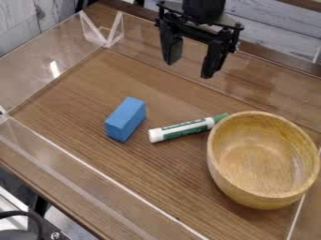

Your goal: Put the blue block in the brown bowl

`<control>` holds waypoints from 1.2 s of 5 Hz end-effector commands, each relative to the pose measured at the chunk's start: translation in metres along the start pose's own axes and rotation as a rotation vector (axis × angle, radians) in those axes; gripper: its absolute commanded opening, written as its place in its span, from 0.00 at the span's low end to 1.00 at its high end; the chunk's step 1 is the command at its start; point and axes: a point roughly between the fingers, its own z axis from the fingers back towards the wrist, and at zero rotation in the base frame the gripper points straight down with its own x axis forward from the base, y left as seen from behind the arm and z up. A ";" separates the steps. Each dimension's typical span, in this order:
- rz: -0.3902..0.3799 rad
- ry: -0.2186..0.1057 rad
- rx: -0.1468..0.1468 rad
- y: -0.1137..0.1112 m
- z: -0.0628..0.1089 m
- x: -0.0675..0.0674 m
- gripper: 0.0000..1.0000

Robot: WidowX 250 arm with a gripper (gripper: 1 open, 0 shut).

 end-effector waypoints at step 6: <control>0.021 -0.128 0.042 0.052 -0.018 -0.052 1.00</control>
